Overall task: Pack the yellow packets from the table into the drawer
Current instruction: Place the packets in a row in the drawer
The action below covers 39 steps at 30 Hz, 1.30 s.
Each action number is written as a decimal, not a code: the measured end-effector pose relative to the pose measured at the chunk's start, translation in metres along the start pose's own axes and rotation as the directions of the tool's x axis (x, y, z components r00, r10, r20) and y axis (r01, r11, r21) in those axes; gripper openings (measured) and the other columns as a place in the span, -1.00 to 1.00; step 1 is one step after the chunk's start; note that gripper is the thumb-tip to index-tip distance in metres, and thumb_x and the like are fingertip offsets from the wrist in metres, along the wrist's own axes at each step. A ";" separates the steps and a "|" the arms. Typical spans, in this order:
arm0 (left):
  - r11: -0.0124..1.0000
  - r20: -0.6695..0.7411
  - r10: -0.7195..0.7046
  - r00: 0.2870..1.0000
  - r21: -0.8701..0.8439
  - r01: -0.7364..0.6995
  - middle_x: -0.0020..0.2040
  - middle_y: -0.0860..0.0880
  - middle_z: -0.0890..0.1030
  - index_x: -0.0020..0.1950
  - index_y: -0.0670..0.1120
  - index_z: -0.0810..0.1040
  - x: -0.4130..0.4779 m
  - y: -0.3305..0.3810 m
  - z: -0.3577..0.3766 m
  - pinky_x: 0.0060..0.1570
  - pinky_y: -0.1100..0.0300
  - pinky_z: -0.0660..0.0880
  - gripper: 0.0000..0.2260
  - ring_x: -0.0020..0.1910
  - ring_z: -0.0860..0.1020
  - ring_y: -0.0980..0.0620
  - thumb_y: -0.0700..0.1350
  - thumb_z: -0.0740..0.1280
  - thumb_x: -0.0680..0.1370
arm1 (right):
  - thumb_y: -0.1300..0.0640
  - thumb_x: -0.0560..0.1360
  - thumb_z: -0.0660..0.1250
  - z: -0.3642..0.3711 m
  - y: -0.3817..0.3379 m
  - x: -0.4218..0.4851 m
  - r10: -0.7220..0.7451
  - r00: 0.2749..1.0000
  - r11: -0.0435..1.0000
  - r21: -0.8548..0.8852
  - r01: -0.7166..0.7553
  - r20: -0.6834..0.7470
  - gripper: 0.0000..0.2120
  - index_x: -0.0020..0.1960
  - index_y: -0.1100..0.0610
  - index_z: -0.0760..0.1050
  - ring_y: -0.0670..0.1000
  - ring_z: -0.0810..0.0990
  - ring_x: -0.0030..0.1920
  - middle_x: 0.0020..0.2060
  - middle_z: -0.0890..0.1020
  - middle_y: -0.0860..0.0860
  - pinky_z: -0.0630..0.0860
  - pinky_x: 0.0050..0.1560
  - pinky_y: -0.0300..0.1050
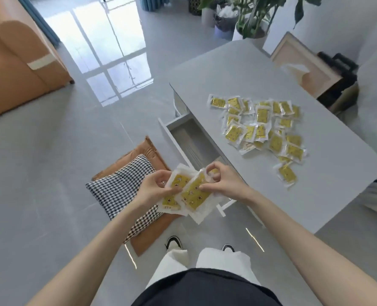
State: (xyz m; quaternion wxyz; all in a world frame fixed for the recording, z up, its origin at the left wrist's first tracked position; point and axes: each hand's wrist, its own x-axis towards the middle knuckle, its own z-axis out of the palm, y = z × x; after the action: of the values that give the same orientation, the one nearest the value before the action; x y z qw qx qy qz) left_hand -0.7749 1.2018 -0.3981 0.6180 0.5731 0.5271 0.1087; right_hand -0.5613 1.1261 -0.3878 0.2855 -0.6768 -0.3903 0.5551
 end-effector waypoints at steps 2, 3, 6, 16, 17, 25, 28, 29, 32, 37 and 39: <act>0.999 0.106 -0.023 0.994 0.033 0.020 -0.01 -0.05 0.68 0.08 -0.12 0.60 0.011 -0.001 -0.001 -0.10 0.02 0.64 -0.67 -0.10 0.68 -0.06 -0.18 0.54 0.34 | 0.11 0.36 0.54 0.012 0.005 0.004 0.030 0.989 0.999 0.023 -0.027 -0.146 -0.64 0.04 0.06 0.43 -0.07 0.61 -0.07 -0.06 0.63 0.02 0.47 -0.21 -0.31; 0.999 0.140 -0.042 0.989 0.018 0.040 -0.02 -0.07 0.68 0.10 -0.13 0.59 0.016 -0.002 0.001 -0.09 0.02 0.63 -0.66 -0.09 0.68 -0.06 -0.19 0.53 0.35 | 0.08 0.36 0.54 0.017 0.007 0.005 0.049 0.968 0.998 0.048 -0.038 -0.246 -0.64 0.04 0.07 0.45 -0.08 0.55 0.00 -0.01 0.59 -0.02 0.42 -0.19 -0.35; 0.993 0.165 -0.093 0.982 -0.055 0.103 -0.02 -0.12 0.69 0.12 -0.18 0.57 0.033 -0.008 0.008 -0.11 0.05 0.64 -0.68 -0.10 0.69 -0.05 -0.19 0.49 0.39 | 0.05 0.30 0.58 0.027 0.020 0.011 0.170 0.855 0.974 0.215 -0.071 -0.490 -0.65 -0.02 0.05 0.50 -0.07 0.52 0.07 0.01 0.57 -0.05 0.44 -0.06 -0.26; 0.986 0.174 -0.157 0.972 -0.027 0.164 -0.05 -0.05 0.69 0.04 -0.09 0.59 0.103 -0.021 0.042 -0.22 0.22 0.62 -0.75 -0.15 0.68 0.05 -0.21 0.50 0.39 | 0.35 0.36 0.50 0.045 0.072 0.043 0.539 0.765 0.589 0.807 -0.043 -0.353 -0.72 0.04 0.17 0.57 0.13 0.68 0.01 -0.03 0.70 0.13 0.57 0.14 0.15; 0.986 0.180 -0.162 0.970 -0.015 0.168 -0.05 -0.04 0.69 0.03 -0.07 0.58 0.110 -0.021 0.045 -0.25 0.26 0.61 -0.75 -0.16 0.68 0.07 -0.20 0.50 0.39 | 0.34 0.39 0.48 0.047 0.077 0.048 0.541 0.770 0.599 0.798 -0.071 -0.338 -0.75 0.02 0.14 0.57 0.12 0.68 0.01 -0.04 0.70 0.11 0.56 0.15 0.15; 0.980 0.094 -0.190 0.977 0.086 0.182 -0.07 -0.03 0.67 0.11 -0.10 0.56 0.191 -0.013 0.060 -0.34 0.32 0.57 -0.69 -0.18 0.65 0.09 -0.19 0.50 0.39 | 0.29 0.47 0.41 0.021 0.123 0.102 0.695 0.699 0.367 0.919 -0.145 -0.167 -0.74 0.13 0.12 0.50 0.07 0.64 0.06 0.05 0.66 0.08 0.55 0.16 0.14; 0.972 0.050 -0.217 0.975 0.103 0.211 0.00 -0.08 0.66 0.11 -0.10 0.56 0.225 -0.012 0.059 -0.22 0.20 0.58 -0.69 -0.11 0.65 0.00 -0.17 0.50 0.40 | 0.33 0.48 0.38 0.006 0.147 0.119 0.743 0.661 0.240 0.963 -0.126 -0.099 -0.62 0.27 0.18 0.45 0.07 0.65 -0.04 0.08 0.64 0.13 0.59 0.04 0.08; 0.969 0.048 -0.228 0.972 0.105 0.223 0.02 -0.09 0.66 0.12 -0.10 0.56 0.238 -0.012 0.059 -0.18 0.15 0.58 -0.69 -0.08 0.65 -0.04 -0.17 0.49 0.40 | 0.35 0.49 0.37 0.000 0.156 0.125 0.759 0.646 0.211 0.969 -0.125 -0.082 -0.61 0.30 0.21 0.43 0.06 0.64 -0.09 0.08 0.63 0.15 0.60 -0.04 0.02; 0.962 0.056 -0.254 0.966 0.115 0.247 0.06 -0.10 0.65 0.17 -0.14 0.55 0.269 -0.016 0.060 -0.12 0.11 0.57 -0.64 -0.02 0.64 -0.06 -0.16 0.49 0.40 | 0.35 0.51 0.34 -0.012 0.181 0.144 0.806 0.590 0.170 0.974 -0.153 -0.048 -0.58 0.34 0.27 0.37 0.12 0.64 -0.05 0.16 0.59 0.23 0.63 -0.24 -0.07; 0.950 0.079 -0.294 0.953 0.131 0.282 0.09 -0.11 0.65 0.23 -0.15 0.53 0.311 -0.033 0.065 -0.15 0.13 0.57 -0.59 -0.01 0.64 -0.07 -0.15 0.48 0.41 | 0.35 0.50 0.36 -0.018 0.223 0.182 0.858 0.512 0.167 0.965 -0.201 -0.041 -0.50 0.39 0.25 0.30 0.20 0.56 0.20 0.26 0.51 0.25 0.63 -0.24 -0.04; 0.948 0.096 -0.303 0.948 0.136 0.289 0.08 -0.10 0.65 0.21 -0.14 0.53 0.325 -0.045 0.069 -0.17 0.14 0.57 -0.61 -0.01 0.64 -0.06 -0.15 0.47 0.41 | 0.35 0.48 0.38 -0.016 0.240 0.200 0.866 0.499 0.168 0.961 -0.221 -0.036 -0.46 0.41 0.25 0.27 0.21 0.54 0.22 0.27 0.50 0.24 0.61 -0.16 0.01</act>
State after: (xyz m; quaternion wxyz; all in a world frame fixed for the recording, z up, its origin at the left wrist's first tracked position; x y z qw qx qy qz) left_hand -0.6055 1.3864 -0.6212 0.6214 0.5286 0.5761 -0.0507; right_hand -0.4790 1.1685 -0.6868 0.4528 -0.6511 0.3666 0.4864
